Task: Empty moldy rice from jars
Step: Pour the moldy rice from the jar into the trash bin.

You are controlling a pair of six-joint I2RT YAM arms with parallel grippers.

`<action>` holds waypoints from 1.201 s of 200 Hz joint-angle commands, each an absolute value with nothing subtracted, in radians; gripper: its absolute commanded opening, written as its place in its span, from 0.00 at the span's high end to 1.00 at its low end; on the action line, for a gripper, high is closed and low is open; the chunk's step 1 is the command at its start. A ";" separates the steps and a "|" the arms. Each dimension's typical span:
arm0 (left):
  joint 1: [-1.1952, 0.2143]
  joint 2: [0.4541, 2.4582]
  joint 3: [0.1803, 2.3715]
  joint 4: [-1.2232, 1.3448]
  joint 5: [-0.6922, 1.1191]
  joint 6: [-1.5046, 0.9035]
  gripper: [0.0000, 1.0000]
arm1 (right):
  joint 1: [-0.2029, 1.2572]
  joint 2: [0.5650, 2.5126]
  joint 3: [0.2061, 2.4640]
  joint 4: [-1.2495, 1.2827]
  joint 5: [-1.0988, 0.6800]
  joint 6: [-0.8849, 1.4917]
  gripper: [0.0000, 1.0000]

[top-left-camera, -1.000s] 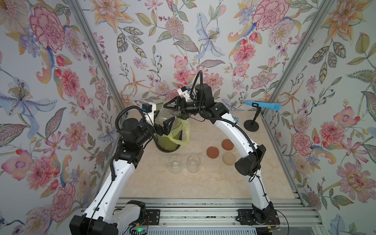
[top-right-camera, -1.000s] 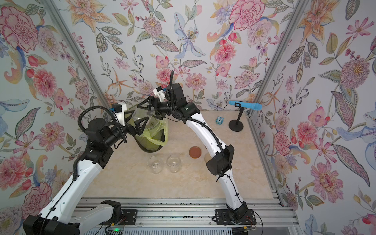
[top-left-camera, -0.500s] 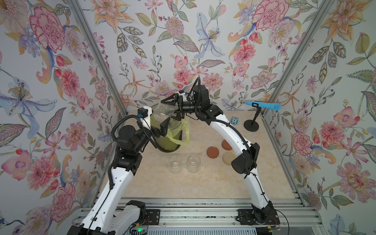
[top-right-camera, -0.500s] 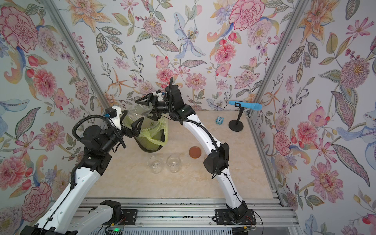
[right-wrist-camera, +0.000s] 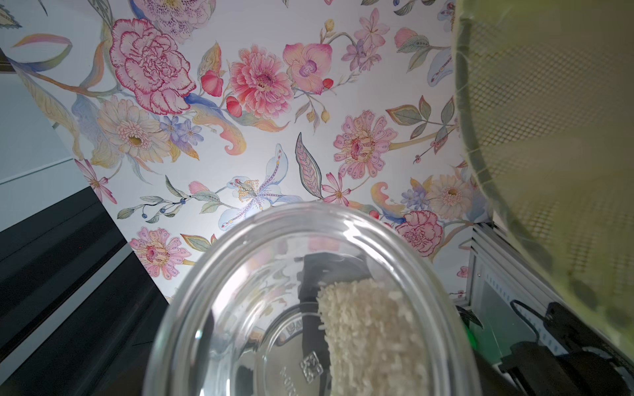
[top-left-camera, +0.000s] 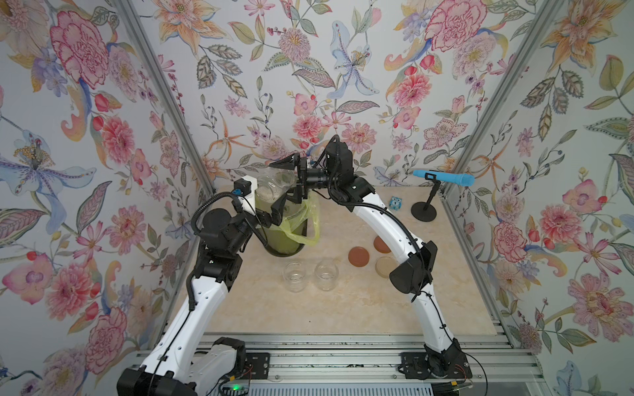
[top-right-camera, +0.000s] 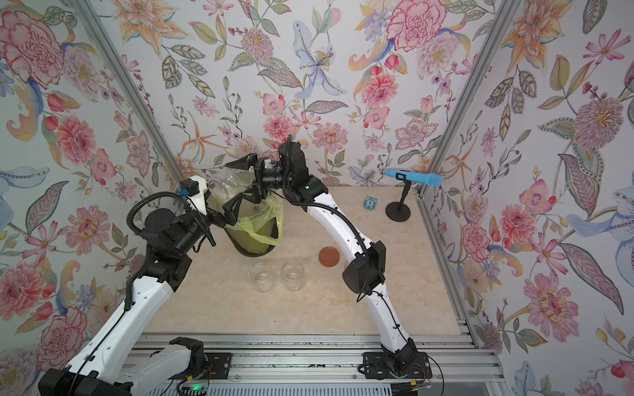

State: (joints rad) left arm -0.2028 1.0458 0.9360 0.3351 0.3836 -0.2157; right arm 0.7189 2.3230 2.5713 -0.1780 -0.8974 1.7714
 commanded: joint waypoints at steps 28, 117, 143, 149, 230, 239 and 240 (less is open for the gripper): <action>-0.186 1.062 0.914 0.427 0.358 -0.210 0.00 | 0.747 2.312 2.580 -0.085 -0.934 1.938 1.00; -0.178 1.064 0.809 0.666 0.305 -0.267 0.01 | 0.757 2.294 2.511 -0.037 -0.934 2.015 1.00; -0.180 1.073 0.781 0.718 0.305 -0.276 0.03 | 0.760 2.296 2.510 -0.017 -0.931 2.040 1.00; -0.178 1.072 0.773 0.731 0.301 -0.279 0.05 | 0.760 2.296 2.509 -0.017 -0.932 2.040 1.00; -0.179 1.108 0.773 0.806 0.315 -0.308 0.10 | 0.768 2.291 2.484 -0.014 -0.934 2.037 1.00; -0.179 1.113 0.777 0.807 0.318 -0.308 0.10 | 0.768 2.292 2.484 -0.013 -0.934 2.037 1.00; -0.179 1.113 0.777 0.807 0.319 -0.308 0.10 | 0.768 2.292 2.485 -0.012 -0.933 2.037 1.00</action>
State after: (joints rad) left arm -0.1898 1.0981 0.7681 0.7349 0.3344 -0.2779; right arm 0.7525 2.3230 2.4828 -0.0990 -0.9115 2.0075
